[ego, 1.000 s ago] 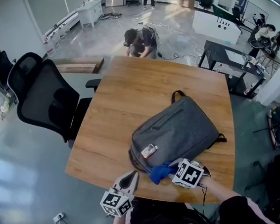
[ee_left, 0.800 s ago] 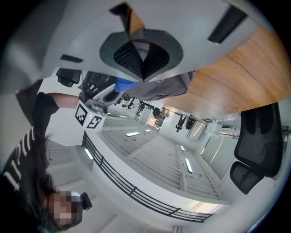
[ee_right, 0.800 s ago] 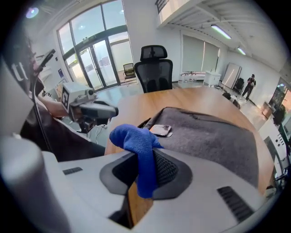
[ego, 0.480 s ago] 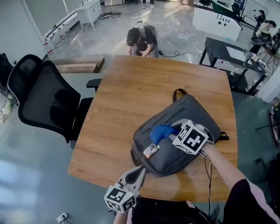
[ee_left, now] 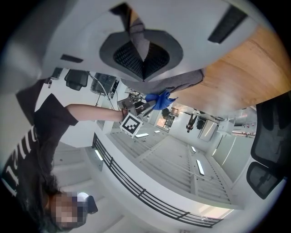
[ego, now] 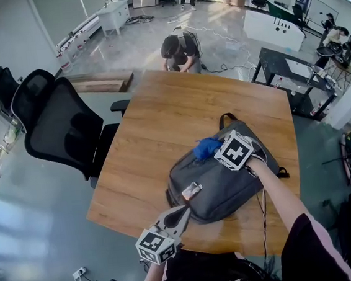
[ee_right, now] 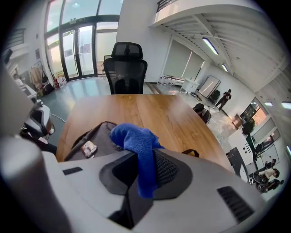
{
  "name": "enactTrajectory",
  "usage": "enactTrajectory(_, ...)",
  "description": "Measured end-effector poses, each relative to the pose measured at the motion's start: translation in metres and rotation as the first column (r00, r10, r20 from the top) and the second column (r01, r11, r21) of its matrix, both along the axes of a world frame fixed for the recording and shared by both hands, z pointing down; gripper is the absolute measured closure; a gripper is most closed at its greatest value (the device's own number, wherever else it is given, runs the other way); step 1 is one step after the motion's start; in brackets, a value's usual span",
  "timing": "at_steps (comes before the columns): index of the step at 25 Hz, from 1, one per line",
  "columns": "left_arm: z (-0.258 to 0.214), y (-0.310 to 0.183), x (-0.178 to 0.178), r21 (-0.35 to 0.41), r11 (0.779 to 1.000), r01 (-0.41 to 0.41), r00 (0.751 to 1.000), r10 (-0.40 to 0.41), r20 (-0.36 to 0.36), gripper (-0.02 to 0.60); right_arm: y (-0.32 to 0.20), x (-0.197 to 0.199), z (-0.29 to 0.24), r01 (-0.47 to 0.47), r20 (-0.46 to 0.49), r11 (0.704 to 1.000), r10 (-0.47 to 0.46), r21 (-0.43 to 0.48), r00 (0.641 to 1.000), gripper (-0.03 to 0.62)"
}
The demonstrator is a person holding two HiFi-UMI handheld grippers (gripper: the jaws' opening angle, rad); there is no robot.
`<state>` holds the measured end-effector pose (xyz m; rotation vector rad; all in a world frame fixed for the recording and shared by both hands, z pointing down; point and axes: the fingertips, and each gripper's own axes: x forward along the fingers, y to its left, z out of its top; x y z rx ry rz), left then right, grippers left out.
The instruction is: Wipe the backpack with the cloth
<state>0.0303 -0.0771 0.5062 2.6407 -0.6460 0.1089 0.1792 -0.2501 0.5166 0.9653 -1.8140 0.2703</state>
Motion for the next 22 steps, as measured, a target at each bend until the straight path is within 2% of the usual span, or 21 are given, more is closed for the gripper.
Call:
enactTrajectory(7,0.006,-0.002,0.004,-0.030,0.999,0.013,1.000,-0.013,-0.005,0.584,0.063,0.008,0.010,0.004,0.013,1.000,-0.004,0.016,1.000,0.516)
enactTrajectory(12,0.009,-0.001,0.017,-0.038,0.999,-0.009,1.000,0.009,0.001,0.584,0.107,0.018,0.016,-0.004,-0.008,1.000,0.004,0.022,1.000,0.516)
enactTrajectory(18,0.013,0.004,0.034,-0.041,0.997,-0.059,0.998,0.059,0.008,0.584,0.167,0.031,0.036,-0.097,0.043,0.995,0.097,-0.008,0.994,0.516)
enactTrajectory(22,0.016,0.006,0.042,-0.044,0.995,-0.084,0.996,0.085,0.016,0.584,0.209,0.040,0.053,-0.210,0.094,0.976,0.214,-0.048,0.972,0.516)
